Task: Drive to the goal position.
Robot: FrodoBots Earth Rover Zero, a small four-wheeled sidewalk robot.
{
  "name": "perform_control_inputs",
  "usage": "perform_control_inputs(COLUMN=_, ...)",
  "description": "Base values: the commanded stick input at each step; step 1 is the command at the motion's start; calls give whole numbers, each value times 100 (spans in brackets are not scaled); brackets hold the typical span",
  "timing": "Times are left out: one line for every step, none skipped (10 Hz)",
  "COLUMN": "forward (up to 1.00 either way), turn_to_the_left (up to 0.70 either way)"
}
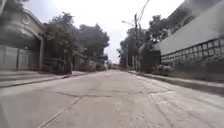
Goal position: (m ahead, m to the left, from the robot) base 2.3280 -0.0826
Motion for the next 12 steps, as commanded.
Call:
perform_control_inputs(forward=50, turn_to_the_left=0)
perform_control_inputs(forward=50, turn_to_the_left=0)
perform_control_inputs(forward=50, turn_to_the_left=0)
perform_control_inputs(forward=50, turn_to_the_left=0)
perform_control_inputs(forward=50, turn_to_the_left=0)
perform_control_inputs(forward=50, turn_to_the_left=0)
perform_control_inputs(forward=50, turn_to_the_left=-4)
perform_control_inputs(forward=50, turn_to_the_left=-12)
perform_control_inputs(forward=50, turn_to_the_left=-19)
perform_control_inputs(forward=50, turn_to_the_left=-26)
perform_control_inputs(forward=50, turn_to_the_left=-34)
perform_control_inputs(forward=50, turn_to_the_left=-36)
